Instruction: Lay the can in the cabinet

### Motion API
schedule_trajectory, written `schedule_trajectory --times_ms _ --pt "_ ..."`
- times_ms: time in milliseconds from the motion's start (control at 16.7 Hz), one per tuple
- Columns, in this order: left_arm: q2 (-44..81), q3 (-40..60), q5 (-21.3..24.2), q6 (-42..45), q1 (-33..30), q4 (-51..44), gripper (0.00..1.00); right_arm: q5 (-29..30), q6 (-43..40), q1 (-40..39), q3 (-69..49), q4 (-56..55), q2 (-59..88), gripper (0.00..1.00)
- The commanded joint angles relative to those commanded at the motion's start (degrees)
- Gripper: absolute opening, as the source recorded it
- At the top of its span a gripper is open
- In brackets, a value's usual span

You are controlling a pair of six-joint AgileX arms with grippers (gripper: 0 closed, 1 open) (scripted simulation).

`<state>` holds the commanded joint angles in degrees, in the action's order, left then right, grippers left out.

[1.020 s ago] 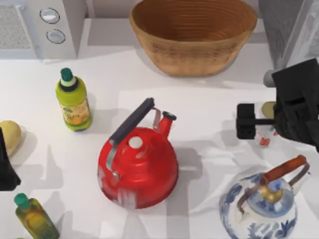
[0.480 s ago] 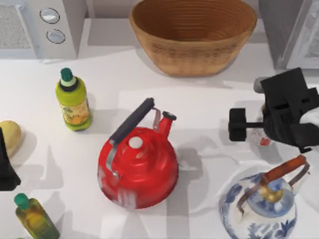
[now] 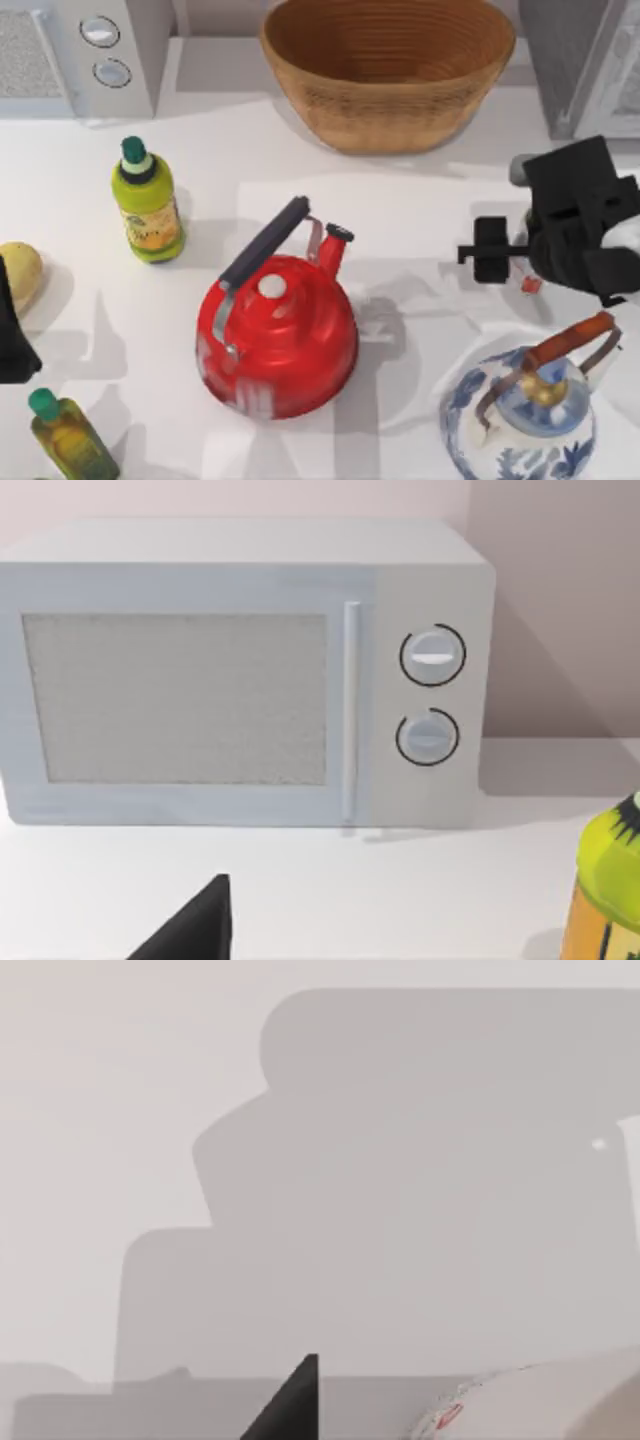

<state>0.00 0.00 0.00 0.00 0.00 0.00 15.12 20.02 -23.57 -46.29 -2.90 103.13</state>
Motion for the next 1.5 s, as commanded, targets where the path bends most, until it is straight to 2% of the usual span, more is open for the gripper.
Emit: schedule_trajectory --times_ms 420,1080,1260,1500 --pt "0.00 0.00 0.00 0.00 0.00 0.00 1.00 0.00 0.00 0.00 0.00 0.00 0.00 0.02" --pt "0.00 0.00 0.00 0.00 0.00 0.00 1.00 0.01 0.02 -0.10 -0.71 0.86 -0.32 0.00" --pt "0.00 0.00 0.00 0.00 0.00 0.00 1.00 0.05 0.02 -0.20 -4.67 6.60 -2.19 0.00" --pt "0.00 0.00 0.00 0.00 0.00 0.00 1.00 0.03 0.01 -0.10 -12.73 21.17 -7.32 0.00"
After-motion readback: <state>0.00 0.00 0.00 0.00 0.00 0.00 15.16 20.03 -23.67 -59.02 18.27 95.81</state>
